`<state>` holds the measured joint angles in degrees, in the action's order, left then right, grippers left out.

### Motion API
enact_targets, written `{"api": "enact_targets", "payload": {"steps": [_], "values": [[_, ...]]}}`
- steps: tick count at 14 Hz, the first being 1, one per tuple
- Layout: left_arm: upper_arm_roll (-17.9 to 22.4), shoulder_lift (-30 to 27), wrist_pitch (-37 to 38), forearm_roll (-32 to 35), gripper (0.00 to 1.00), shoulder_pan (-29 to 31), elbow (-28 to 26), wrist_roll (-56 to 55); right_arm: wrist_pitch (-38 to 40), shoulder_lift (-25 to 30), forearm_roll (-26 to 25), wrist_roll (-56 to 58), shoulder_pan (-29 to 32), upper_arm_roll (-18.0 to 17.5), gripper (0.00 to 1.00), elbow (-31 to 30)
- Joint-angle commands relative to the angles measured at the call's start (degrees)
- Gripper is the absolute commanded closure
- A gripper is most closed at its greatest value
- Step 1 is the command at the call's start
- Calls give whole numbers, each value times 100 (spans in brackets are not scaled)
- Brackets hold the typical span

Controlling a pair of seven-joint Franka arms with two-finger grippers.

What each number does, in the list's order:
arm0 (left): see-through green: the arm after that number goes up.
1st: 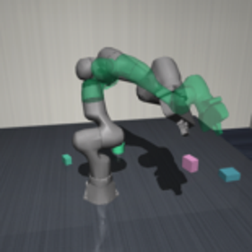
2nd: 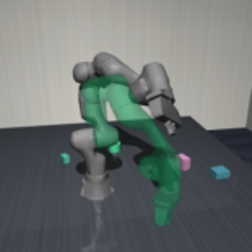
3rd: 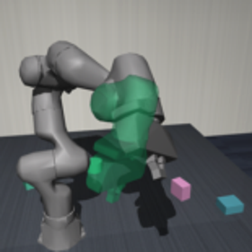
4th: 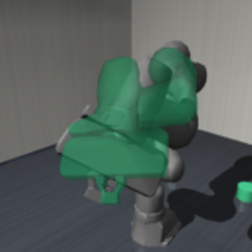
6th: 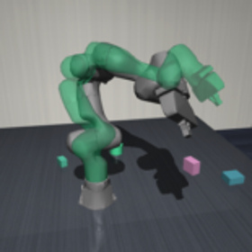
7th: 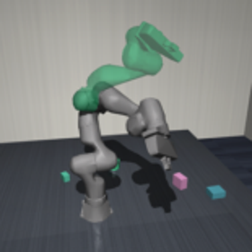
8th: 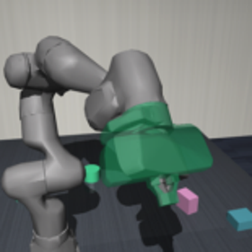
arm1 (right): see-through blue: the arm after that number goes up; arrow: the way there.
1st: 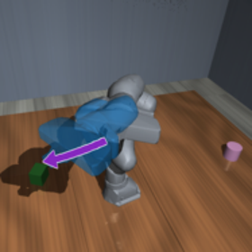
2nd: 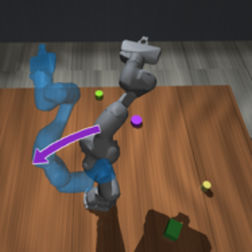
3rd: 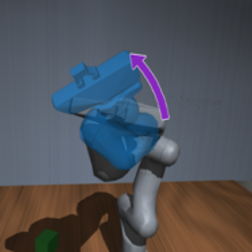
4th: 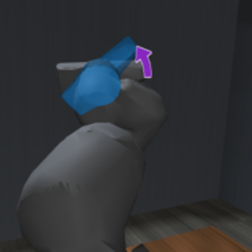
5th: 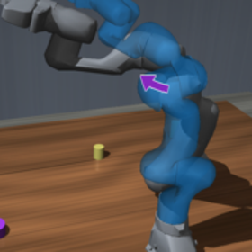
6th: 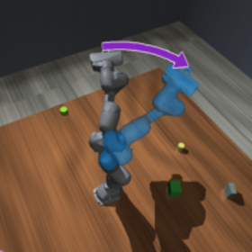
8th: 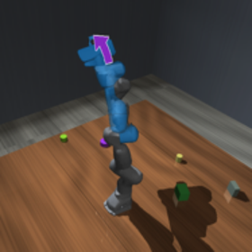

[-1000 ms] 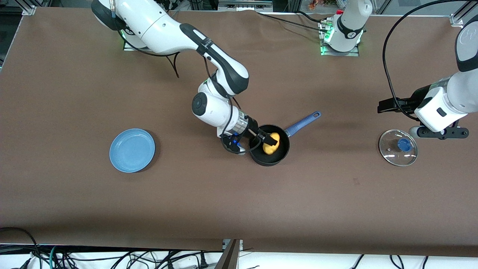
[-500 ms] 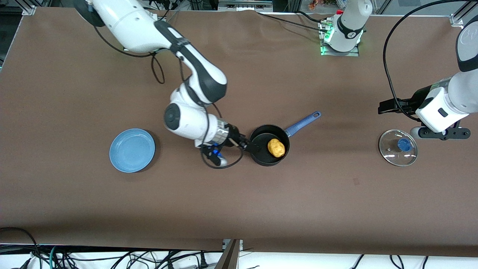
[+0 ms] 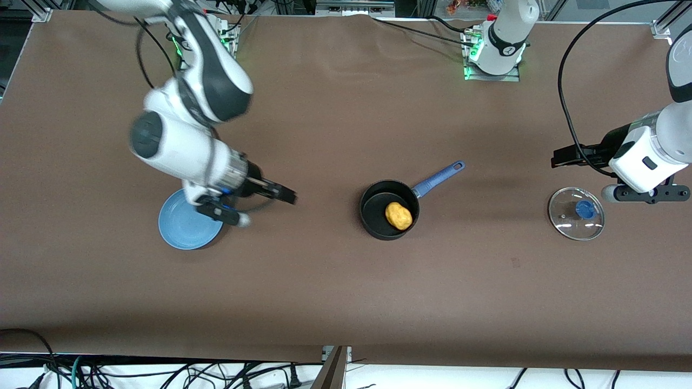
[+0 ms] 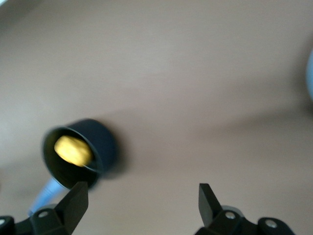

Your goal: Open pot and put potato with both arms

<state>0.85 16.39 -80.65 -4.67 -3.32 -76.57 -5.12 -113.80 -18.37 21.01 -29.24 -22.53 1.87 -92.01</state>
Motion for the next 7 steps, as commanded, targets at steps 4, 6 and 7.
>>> {"api": "enact_targets", "payload": {"steps": [4, 6, 7], "values": [[-6, 75, 49, 160, 0, 6, 169, -59, 2017, 2047, -1149, 1841, 588, 843, 0, -959], [-6, 75, 49, 151, 0, -2, 169, -59, 2387, 2066, -1571, 2228, 1195, 360, 0, -696], [2, 75, 49, 160, 0, -2, 169, -59, 2589, 2066, -1791, 2517, 1311, 289, 0, -469]]}}
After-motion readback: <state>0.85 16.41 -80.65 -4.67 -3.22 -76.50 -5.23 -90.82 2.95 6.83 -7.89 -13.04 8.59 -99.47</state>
